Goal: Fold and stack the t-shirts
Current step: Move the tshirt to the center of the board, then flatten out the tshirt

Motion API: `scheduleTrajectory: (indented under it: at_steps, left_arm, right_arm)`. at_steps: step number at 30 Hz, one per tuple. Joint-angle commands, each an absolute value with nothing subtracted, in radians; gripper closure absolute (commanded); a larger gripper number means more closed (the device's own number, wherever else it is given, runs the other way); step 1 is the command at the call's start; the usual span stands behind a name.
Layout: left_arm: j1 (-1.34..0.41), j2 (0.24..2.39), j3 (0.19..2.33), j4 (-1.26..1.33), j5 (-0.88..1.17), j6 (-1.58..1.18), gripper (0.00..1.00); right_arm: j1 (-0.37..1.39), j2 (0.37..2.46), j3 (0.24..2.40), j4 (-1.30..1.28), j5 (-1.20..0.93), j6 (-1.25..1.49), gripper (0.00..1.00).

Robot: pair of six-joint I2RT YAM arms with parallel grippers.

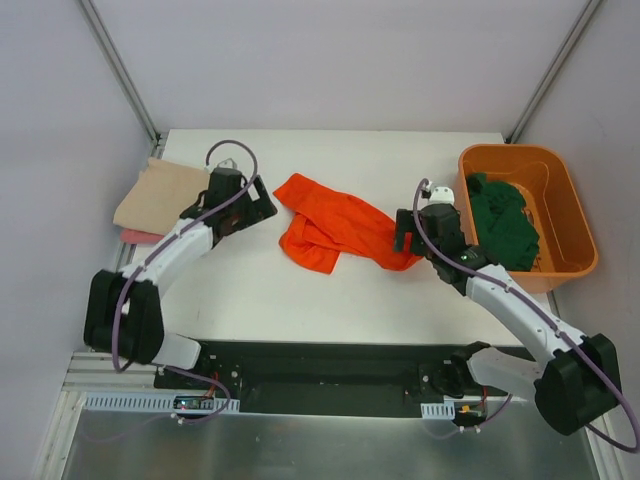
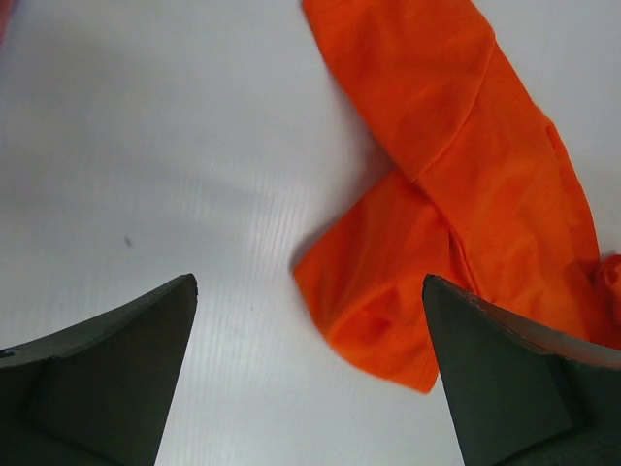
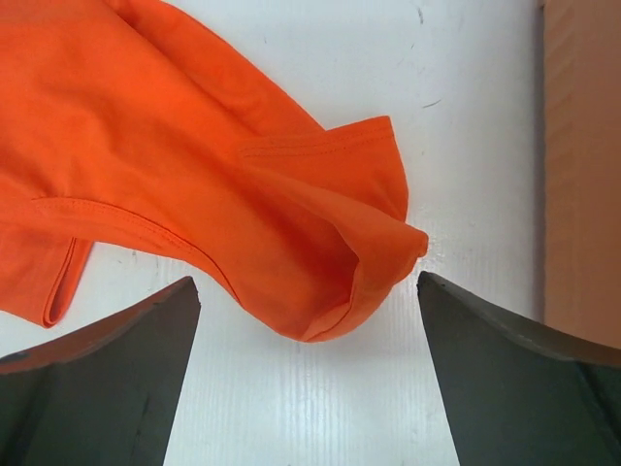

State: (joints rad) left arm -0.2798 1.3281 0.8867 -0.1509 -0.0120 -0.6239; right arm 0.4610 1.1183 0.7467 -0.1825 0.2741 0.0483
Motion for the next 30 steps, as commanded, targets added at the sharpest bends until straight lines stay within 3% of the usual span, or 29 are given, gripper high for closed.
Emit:
scheduleTrajectory:
  at_steps: [1, 7, 11, 19, 26, 30]
  left_arm:
    - [-0.272, 1.558, 1.087, -0.161, -0.052, -0.558, 0.01]
    - [-0.272, 1.869, 1.351, -0.198, -0.006, -0.549, 0.04]
    - [-0.272, 2.009, 1.497, -0.232, -0.032, -0.555, 0.09]
    - [-0.275, 2.175, 1.623, -0.262, 0.054, -0.626, 0.33]
    - [-0.278, 2.25, 1.69, -0.281, 0.081, -0.635, 0.64]
    - [-0.278, 2.261, 1.726, -0.302, 0.077, -0.618, 1.0]
  right_arm:
    - [0.514, 1.06, 0.801, -0.221, 0.394, -0.11, 0.04]
    - [0.523, 1.114, 0.782, -0.135, 0.083, -0.447, 0.04]
    - [0.506, 1.221, 0.814, -0.071, 0.034, -0.518, 0.04]
    - [0.453, 1.475, 0.989, -0.072, -0.044, -0.568, 0.02]
    - [0.426, 1.585, 1.081, -0.161, -0.057, -0.632, 0.01]
    - [0.42, 1.626, 1.107, -0.28, -0.11, -0.693, 0.01]
